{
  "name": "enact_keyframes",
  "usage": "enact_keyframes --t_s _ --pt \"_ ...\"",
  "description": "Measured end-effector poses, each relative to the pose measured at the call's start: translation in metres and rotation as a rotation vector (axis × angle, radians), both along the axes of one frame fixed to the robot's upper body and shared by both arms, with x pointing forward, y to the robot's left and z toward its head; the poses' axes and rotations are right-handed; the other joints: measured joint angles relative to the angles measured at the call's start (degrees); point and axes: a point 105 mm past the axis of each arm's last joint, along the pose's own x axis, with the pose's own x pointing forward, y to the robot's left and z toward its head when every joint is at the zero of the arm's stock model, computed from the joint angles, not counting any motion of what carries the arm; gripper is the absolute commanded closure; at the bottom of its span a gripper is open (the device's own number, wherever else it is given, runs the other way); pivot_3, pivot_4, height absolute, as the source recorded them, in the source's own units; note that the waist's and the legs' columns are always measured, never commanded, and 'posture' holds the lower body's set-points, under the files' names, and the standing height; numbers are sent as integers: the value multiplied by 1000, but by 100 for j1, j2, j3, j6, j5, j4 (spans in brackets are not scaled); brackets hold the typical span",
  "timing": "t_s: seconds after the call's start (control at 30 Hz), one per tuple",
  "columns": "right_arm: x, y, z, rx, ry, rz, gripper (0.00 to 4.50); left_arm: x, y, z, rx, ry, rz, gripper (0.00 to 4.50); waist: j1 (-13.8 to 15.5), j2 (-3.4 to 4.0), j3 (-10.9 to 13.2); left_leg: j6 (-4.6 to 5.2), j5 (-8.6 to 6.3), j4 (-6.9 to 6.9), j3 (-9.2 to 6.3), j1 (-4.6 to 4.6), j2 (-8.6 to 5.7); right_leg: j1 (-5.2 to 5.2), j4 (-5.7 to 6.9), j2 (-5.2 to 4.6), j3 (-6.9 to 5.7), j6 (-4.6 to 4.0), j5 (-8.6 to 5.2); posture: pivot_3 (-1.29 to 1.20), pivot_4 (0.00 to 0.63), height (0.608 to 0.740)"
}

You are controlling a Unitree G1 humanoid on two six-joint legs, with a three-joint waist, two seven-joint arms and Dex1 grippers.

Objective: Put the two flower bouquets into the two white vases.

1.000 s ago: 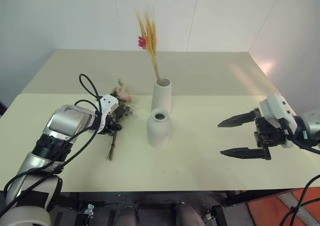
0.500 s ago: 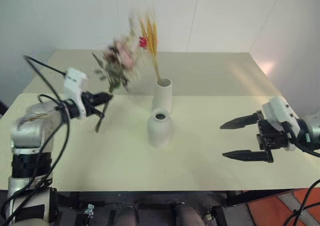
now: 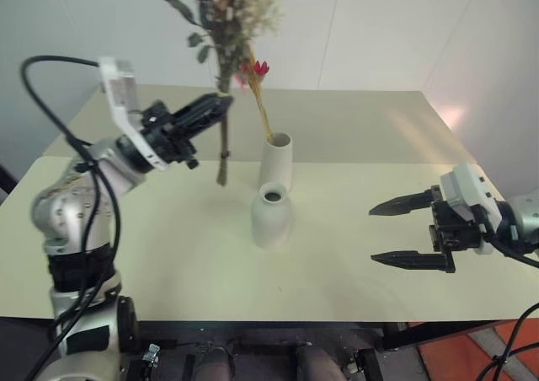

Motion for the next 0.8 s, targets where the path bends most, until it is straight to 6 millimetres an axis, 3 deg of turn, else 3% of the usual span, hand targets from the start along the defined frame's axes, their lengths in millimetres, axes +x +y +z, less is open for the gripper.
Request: enact_keyframes --t_s 0.17,0.27,0.67,0.8 --pt "0 1 0 -1 -11 -10 0 -4 -35 6 -39 -42 -135 4421 -10 0 0 0 0 0 0 -1 -1 1 -1 1 1 0 0 0 150 740" --pt "-2 0 -1 -2 -9 -18 0 -1 -46 2 -50 -50 -160 4421 -22 0 0 0 0 -1 0 0 -1 1 -1 1 3 0 0 0 150 740" --pt "-8 -3 -4 11 -8 -47 0 6 -48 -9 -1 -61 -154 4421 -22 0 0 0 0 0 -1 2 -3 5 -2 0 4 1 0 0 150 740" --pt "-7 -3 -4 11 -11 -51 0 10 -51 -25 31 -37 -137 4421 -23 0 0 0 0 0 -1 2 -3 6 -3 1 4 1 0 0 150 740"
